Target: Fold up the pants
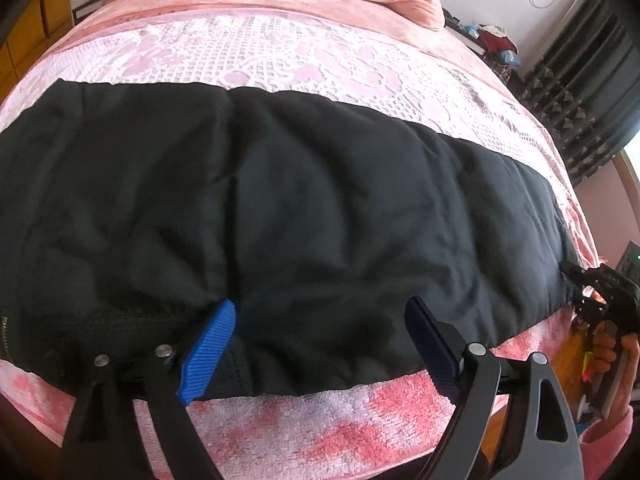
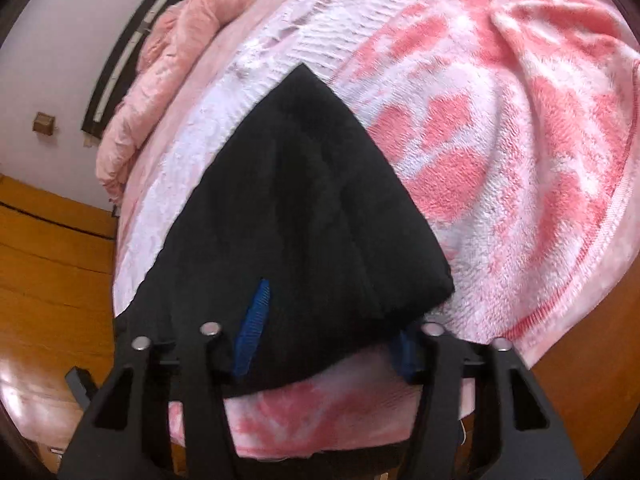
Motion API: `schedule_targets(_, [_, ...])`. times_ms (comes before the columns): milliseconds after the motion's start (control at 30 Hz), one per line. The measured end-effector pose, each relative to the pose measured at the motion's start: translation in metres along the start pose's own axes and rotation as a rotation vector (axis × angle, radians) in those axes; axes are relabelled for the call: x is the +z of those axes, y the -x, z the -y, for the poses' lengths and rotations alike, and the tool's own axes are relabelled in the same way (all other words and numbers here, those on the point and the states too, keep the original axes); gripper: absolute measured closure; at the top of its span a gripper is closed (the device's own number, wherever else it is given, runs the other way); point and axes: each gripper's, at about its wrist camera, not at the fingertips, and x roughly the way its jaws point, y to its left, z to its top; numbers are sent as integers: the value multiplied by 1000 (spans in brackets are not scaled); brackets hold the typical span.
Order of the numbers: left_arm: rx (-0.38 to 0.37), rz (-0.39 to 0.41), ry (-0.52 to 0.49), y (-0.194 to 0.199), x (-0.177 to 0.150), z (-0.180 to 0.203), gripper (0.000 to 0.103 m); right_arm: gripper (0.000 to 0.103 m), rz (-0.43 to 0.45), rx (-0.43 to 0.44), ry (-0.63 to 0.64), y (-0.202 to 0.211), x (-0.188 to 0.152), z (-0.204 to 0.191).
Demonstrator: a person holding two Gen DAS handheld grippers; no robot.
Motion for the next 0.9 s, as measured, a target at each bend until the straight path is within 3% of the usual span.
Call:
schedule_targets(67, [6, 28, -5, 8, 0, 0, 16, 85, 10, 12, 18, 1, 2, -5])
schedule_targets(167, [45, 75, -35, 21, 2, 1, 16, 90, 43, 50, 63, 15, 7, -19])
schedule_targets(333, [59, 108, -52, 28, 10, 1, 16, 91, 145, 129, 78, 60, 18, -37])
schedule_targets(467, [81, 44, -43, 0, 9, -1, 15, 91, 184, 36, 50, 75, 22, -23])
schedule_targets(567, [100, 36, -49, -21, 6, -3, 11, 91, 103, -75, -8, 51, 23, 4])
schedule_targets(667, [85, 45, -51, -14, 6, -2, 11, 91, 85, -83, -44, 40, 19, 17])
schedule_targets(767, [30, 66, 13, 4, 8, -15, 12, 91, 152, -69, 20, 63, 14, -1])
schedule_targets(900, [50, 145, 34, 38, 5, -35, 12, 91, 243, -57, 213, 88, 8, -72])
